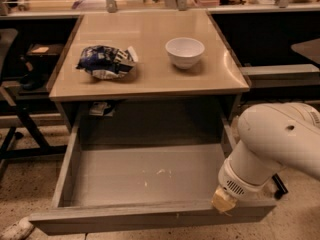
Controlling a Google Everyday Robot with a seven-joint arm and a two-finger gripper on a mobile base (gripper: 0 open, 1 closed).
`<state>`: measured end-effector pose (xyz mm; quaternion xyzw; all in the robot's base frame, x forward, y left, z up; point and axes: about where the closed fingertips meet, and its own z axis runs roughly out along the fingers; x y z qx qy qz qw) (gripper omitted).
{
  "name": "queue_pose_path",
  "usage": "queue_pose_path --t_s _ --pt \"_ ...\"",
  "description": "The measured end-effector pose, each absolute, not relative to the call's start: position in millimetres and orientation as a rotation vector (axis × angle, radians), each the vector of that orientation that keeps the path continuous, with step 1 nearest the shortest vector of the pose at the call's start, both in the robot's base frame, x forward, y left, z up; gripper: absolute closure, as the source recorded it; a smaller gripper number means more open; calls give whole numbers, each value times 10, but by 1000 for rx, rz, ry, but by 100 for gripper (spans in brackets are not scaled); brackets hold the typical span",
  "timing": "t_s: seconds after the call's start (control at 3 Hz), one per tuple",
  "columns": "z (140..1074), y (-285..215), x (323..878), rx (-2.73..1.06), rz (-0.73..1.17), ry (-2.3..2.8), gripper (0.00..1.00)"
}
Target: Open top drawer
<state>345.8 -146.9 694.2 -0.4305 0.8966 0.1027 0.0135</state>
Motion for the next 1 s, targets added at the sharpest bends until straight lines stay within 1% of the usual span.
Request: queue_pose_path --t_s 0.33,0.67,1.0 --pt "7500 -1697 3418 -1244 241 2774 100" --pt "7891 -1722 3411 -1222 171 2738 82" --pt "7871 -1723 3407 -1222 173 2740 58"
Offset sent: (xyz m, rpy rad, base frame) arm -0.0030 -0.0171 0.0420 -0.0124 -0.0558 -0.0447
